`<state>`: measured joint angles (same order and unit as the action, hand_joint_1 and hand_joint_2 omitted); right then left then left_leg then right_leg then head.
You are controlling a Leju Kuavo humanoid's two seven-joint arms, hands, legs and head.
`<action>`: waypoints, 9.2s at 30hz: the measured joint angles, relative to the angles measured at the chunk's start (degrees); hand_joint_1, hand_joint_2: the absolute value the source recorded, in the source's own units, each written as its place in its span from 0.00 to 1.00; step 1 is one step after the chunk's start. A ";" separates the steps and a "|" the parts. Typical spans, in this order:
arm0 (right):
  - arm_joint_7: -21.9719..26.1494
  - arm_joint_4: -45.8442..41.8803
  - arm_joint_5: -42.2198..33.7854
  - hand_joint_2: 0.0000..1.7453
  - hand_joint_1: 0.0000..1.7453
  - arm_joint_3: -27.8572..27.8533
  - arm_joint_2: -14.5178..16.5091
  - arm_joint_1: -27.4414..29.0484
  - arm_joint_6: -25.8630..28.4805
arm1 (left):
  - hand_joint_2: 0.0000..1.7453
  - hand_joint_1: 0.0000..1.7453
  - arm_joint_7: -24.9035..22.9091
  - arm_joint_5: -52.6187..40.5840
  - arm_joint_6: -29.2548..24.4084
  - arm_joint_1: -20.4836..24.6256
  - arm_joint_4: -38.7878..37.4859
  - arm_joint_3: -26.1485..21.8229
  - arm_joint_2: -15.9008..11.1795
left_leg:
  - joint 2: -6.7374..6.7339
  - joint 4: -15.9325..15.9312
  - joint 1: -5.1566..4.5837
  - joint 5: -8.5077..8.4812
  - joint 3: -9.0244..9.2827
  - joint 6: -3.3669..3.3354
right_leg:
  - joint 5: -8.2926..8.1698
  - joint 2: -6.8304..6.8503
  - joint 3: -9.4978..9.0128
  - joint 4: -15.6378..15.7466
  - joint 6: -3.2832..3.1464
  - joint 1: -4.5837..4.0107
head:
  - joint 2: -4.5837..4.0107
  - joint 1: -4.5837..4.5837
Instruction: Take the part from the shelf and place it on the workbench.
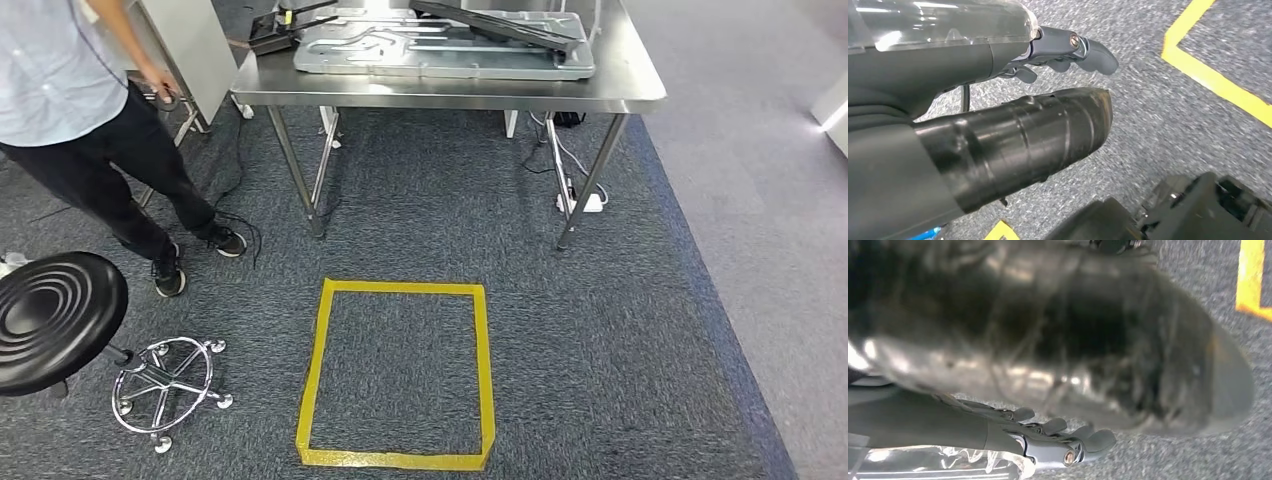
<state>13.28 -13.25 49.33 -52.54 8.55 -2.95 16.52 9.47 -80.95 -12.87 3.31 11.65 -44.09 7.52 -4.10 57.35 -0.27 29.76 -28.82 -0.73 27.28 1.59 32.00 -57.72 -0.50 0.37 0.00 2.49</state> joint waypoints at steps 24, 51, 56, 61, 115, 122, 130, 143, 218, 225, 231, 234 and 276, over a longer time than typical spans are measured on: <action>-0.22 0.62 1.44 0.00 0.00 0.04 0.40 -0.08 -0.91 | 0.00 0.00 0.15 -0.03 -0.46 -0.44 0.00 -0.61 -0.08 | 0.10 -0.93 0.70 -1.44 -0.46 -1.80 | 2.36 -0.39 4.06 -8.23 2.23 0.47 | 0.00 0.43; -3.68 1.03 4.74 0.00 0.00 1.89 0.46 -0.04 -2.21 | 0.00 0.00 0.43 -0.01 -0.68 -0.63 0.00 -0.94 -0.37 | 2.39 -0.33 0.68 -1.21 -0.63 -2.36 | 6.29 -2.33 8.63 -15.26 2.61 0.38 | 0.00 0.62; -3.62 1.10 5.03 0.00 0.00 2.16 0.45 0.04 -2.65 | 0.00 0.00 1.06 0.01 -0.64 -0.50 0.00 -0.96 -0.35 | -0.88 -0.22 0.30 -0.81 -0.32 -1.97 | 0.77 0.90 2.23 -4.78 1.90 0.09 | 0.00 0.61; -3.69 1.11 3.26 0.00 0.00 1.81 0.47 0.22 -2.90 | 0.00 0.00 6.32 -0.26 -2.08 -0.86 0.00 -0.45 0.76 | -2.56 -0.04 -0.03 0.03 0.39 -0.55 | -0.34 0.75 0.22 -0.06 0.48 -0.24 | 0.00 0.58; -4.83 1.30 5.53 0.00 0.00 -0.02 1.07 0.46 -3.03 | 0.00 0.00 7.37 -0.47 -2.21 -2.53 -0.11 0.98 3.73 | 0.69 -0.71 0.76 -1.89 -0.73 -2.20 | 4.30 -1.70 7.14 -13.40 2.86 0.84 | 0.00 0.63; -4.10 1.29 6.76 0.00 0.00 0.03 0.82 0.06 -3.02 | 0.00 0.00 6.23 -0.52 -1.09 -1.54 -0.09 0.99 2.27 | -1.69 -0.15 0.67 -0.57 0.27 0.30 | -0.43 0.17 0.79 -0.70 1.01 0.49 | 0.00 0.56; -5.23 1.30 8.63 0.00 0.00 0.86 0.70 -0.37 -3.39 | 0.00 0.00 3.19 -0.67 -0.01 -1.57 -0.09 1.08 1.43 | 3.74 14.59 1.04 5.20 -6.81 0.44 | -0.97 -4.81 0.91 -0.55 -0.62 -0.11 | 0.00 0.55; -7.07 1.39 9.96 0.00 0.00 1.99 0.93 -0.37 -4.22 | 0.00 0.00 0.92 -0.69 0.48 -1.21 -0.09 1.88 0.49 | 2.71 -1.25 0.62 -2.51 -0.59 -2.45 | 5.99 -2.44 8.24 -14.43 2.18 0.24 | 0.00 0.64; -7.46 1.67 13.37 0.00 0.00 3.90 1.98 -0.41 -4.66 | 0.00 0.00 0.36 -0.71 2.07 -0.56 -0.09 2.18 -0.27 | 1.63 5.97 0.91 2.80 -2.38 1.24 | -0.67 -0.52 0.18 -0.23 -0.45 0.39 | 0.00 0.69; -7.66 1.68 13.72 0.00 0.00 3.96 2.14 -0.36 -4.75 | 0.00 0.00 0.03 -0.71 2.05 -1.05 -0.10 2.19 -0.32 | 5.53 7.07 0.93 0.21 -3.81 0.57 | -0.73 -5.92 0.36 -0.76 -0.66 0.19 | 0.00 0.67; -7.80 1.74 13.80 0.00 0.00 3.98 2.38 -0.21 -4.97 | 0.00 0.00 0.11 -0.71 1.95 -0.78 -0.09 2.18 -0.50 | 6.89 -0.19 1.08 -2.16 -1.04 -0.68 | -0.73 -8.23 1.46 -1.31 1.37 0.39 | 0.00 0.68; -7.86 1.74 13.89 0.00 0.00 3.98 2.38 -0.20 -4.97 | 0.00 0.00 -0.01 -0.71 1.94 -0.98 -0.10 2.17 -0.50 | 4.52 -0.99 1.24 -2.61 -0.80 -1.50 | 3.72 -3.72 5.11 -8.81 1.87 0.10 | 0.00 0.99; -10.84 1.75 14.88 0.00 0.00 4.02 2.44 0.00 -5.19 | 0.00 0.00 0.28 -0.71 1.28 -0.50 -0.10 2.31 0.04 | -0.02 -0.39 0.51 -0.86 0.14 -1.08 | -0.71 -0.63 0.20 -0.46 0.90 -0.08 | 0.00 1.28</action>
